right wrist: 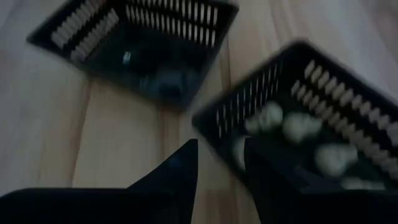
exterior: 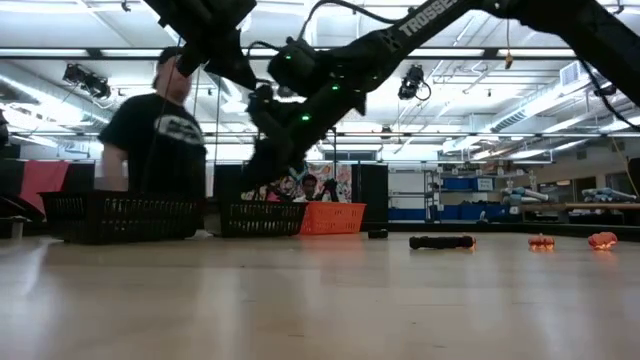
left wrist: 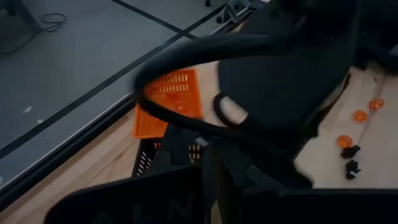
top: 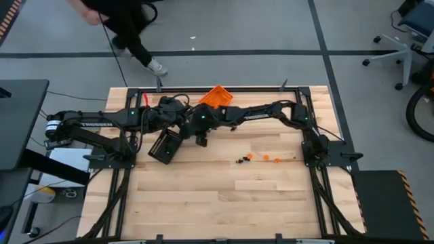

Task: Sort Halloween decoration
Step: Put the black voodoo toy into the bottom black bin

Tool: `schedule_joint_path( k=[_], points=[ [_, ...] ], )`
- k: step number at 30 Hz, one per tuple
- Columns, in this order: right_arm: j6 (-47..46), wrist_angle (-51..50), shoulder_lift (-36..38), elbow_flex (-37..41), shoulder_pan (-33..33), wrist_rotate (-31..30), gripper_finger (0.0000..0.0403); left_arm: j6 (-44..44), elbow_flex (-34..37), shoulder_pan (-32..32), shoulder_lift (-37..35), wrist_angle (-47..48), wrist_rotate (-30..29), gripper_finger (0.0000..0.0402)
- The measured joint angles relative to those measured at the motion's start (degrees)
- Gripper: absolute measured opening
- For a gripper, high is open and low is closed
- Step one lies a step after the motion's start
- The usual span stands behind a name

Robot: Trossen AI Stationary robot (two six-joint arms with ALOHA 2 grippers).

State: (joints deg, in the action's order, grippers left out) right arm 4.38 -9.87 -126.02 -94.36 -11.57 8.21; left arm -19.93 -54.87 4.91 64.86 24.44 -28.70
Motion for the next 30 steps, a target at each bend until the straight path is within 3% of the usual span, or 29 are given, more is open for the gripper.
schedule_joint_path(
  k=[10, 19, 22, 30],
  points=[
    [0.0, 2.09, 15.25, 21.26, -2.76, -1.26, 0.0134, 0.0, 0.0, 0.07, 0.0, 0.03, -0.6, 0.0],
    [-5.93, 7.71, 32.99, 39.72, -3.39, -11.92, 0.0134, -0.01, 0.0, 0.09, 0.0, 0.1, -0.87, 0.0],
    [-8.69, 7.64, 37.2, 44.16, -3.74, -14.32, 0.0134, -0.01, 0.0, 0.09, 0.0, 0.12, -0.92, 0.0],
    [-12.79, 7.61, 42.54, 51.86, -3.01, -13.14, 0.0134, -0.01, 0.01, 0.11, 0.0, 0.08, -1.07, 0.0]
  ],
)
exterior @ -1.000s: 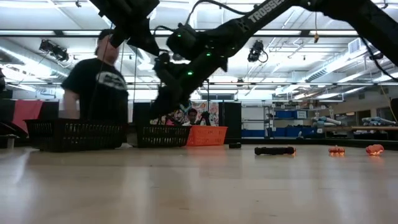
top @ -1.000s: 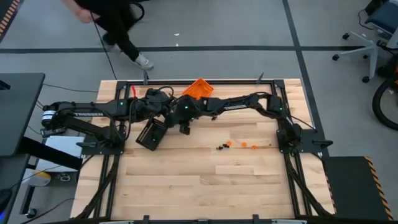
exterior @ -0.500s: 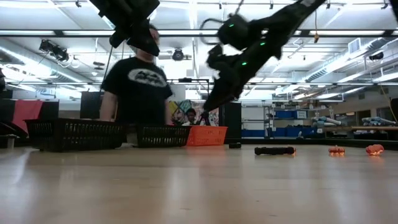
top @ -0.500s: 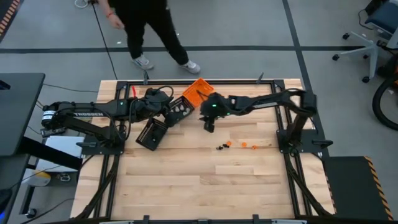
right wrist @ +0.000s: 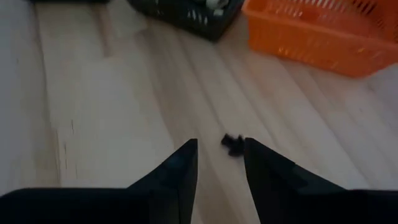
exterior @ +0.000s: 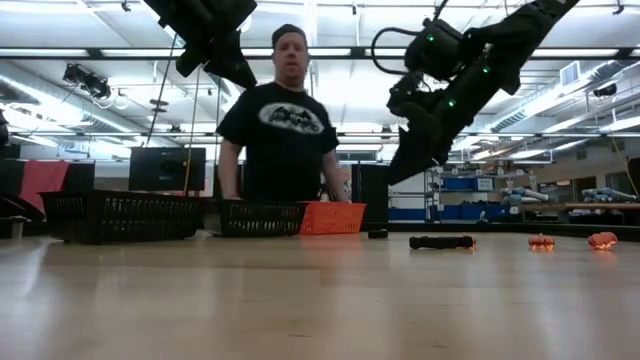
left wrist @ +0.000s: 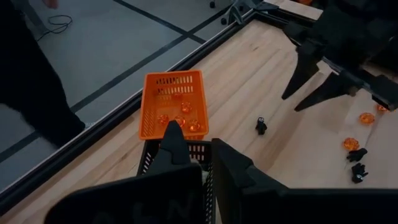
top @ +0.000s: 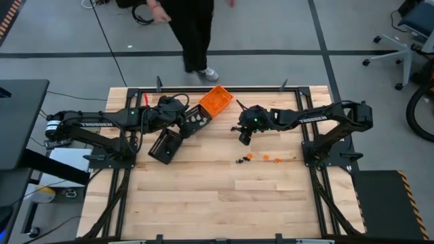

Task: Sort Halloween decoration
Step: Put the black voodoo toy into the bottom black bin

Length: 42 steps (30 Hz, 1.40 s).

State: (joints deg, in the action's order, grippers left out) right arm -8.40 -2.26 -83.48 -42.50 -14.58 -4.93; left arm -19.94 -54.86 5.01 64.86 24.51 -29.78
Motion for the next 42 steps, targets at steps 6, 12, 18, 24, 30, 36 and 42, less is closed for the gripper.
schedule_joint_path(
  k=[6, 12, 18, 24, 30, 36, 42],
  points=[
    [0.86, 0.67, -2.65, 0.53, -1.14, 0.05, 0.0138, 0.02, -0.01, 0.0, 0.0, -0.04, 0.02, 0.0],
    [1.03, 3.99, -5.71, 0.53, -3.33, 0.36, 0.0158, 0.0, -0.01, 0.0, 0.0, -0.36, 0.02, 0.0],
    [2.79, 6.1, -6.43, 0.53, -5.36, 3.89, 0.0194, 0.08, -0.01, 0.0, 0.0, -0.29, 0.03, 0.0],
    [4.09, 6.92, -6.76, 0.53, -7.02, 6.49, 0.0233, 0.13, 0.0, 0.02, 0.0, -0.22, 0.04, 0.0],
    [4.72, 9.54, -11.21, -0.06, -8.05, 8.11, 0.0249, 0.08, 0.0, 0.03, 0.0, -0.21, 0.04, 0.0],
    [7.98, 10.03, -15.38, -3.25, -8.05, 7.74, 0.0248, 0.06, 0.0, 0.07, 0.0, -0.3, 0.04, 0.0],
    [17.45, 8.59, -15.85, -3.43, -7.22, 7.98, 0.0246, 0.04, -0.01, 0.07, 0.0, -0.39, 0.06, 0.0]
  ],
)
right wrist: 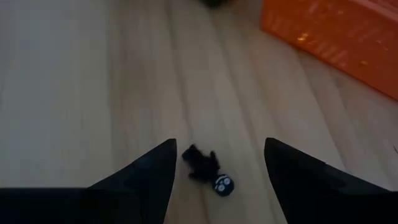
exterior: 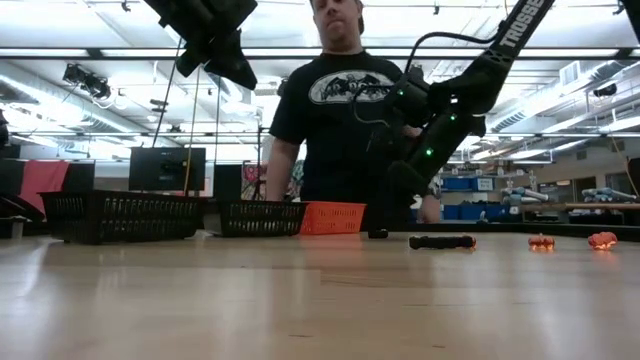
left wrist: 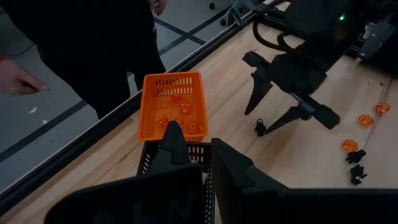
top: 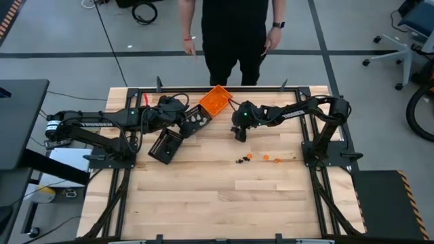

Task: Sort Halloween decoration
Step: Put the black voodoo toy into the bottom black bin

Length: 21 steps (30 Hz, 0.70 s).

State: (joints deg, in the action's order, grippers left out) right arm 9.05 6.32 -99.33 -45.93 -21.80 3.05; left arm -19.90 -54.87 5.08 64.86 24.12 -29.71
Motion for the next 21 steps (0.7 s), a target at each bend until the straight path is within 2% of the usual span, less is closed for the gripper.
schedule_joint_path(
  k=[7, 16, 21],
  points=[
    [4.68, -0.35, 0.0, 0.87, 0.0, 2.85, 0.0246, 0.0, 0.0, 0.0, 0.0, -0.37, 0.0, 0.0],
    [4.14, 2.53, -0.32, 4.63, 0.04, 4.68, 0.0243, -0.02, 0.0, 0.0, 0.0, -0.34, 0.0, 0.0],
    [3.54, 4.12, -1.57, 4.59, -0.23, 9.11, 0.0224, -0.02, 0.0, 0.0, 0.0, -0.32, 0.01, 0.0]
  ],
)
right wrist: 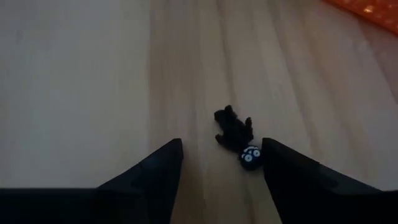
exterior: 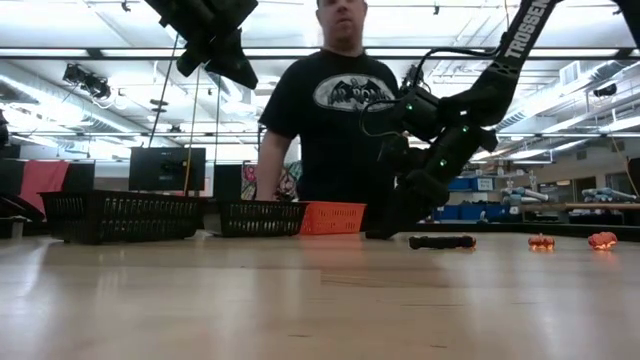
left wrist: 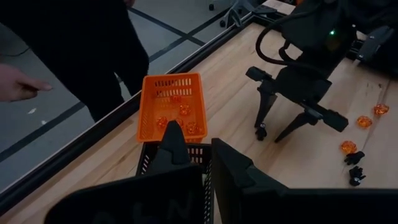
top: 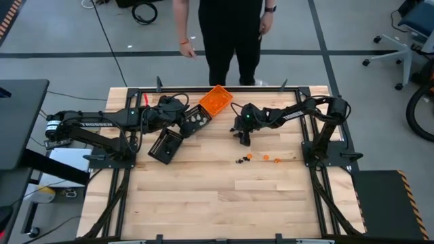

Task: Sort Halloween decoration
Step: Put the black voodoo toy into the bottom black bin

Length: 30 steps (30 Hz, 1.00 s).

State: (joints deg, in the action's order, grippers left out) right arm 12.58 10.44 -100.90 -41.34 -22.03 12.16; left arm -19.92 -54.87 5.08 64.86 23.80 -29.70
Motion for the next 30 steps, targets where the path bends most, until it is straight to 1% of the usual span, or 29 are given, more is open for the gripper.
schedule_joint_path(
  k=[3, 7, 10, 17, 22, 26, 30],
  points=[
    [-0.22, 1.7, -0.24, 0.13, 0.89, 1.3, 0.0208, 0.0, 0.0, 0.0, 0.0, 0.0, 0.0, 0.0],
    [-1.42, 5.18, -0.35, 0.17, 1.17, 1.41, 0.0191, 0.0, 0.0, 0.0, 0.0, 0.0, 0.0, 0.0],
    [-0.94, 5.91, -0.4, 0.17, 1.06, 1.34, 0.018, 0.0, 0.01, 0.0, 0.0, -0.01, -0.01, 0.0],
    [-1.19, 7.87, -4.8, -0.09, 1.66, 3.59, 0.0149, 0.0, 0.0, 0.0, 0.0, 0.0, 0.01, 0.0],
    [-1.36, 9.24, -6.74, -0.26, 2.45, 1.64, 0.0128, 0.0, 0.0, 0.0, 0.0, 0.0, 0.01, 0.0],
    [-1.77, 8.88, -6.27, -0.22, 2.17, 1.62, 0.0102, 0.0, 0.0, 0.0, 0.0, 0.0, 0.01, 0.0],
    [-2.08, 8.5, -5.8, -0.07, 2.15, 1.34, 0.0065, 0.0, 0.0, 0.0, 0.0, 0.01, 0.01, 0.0]
  ],
)
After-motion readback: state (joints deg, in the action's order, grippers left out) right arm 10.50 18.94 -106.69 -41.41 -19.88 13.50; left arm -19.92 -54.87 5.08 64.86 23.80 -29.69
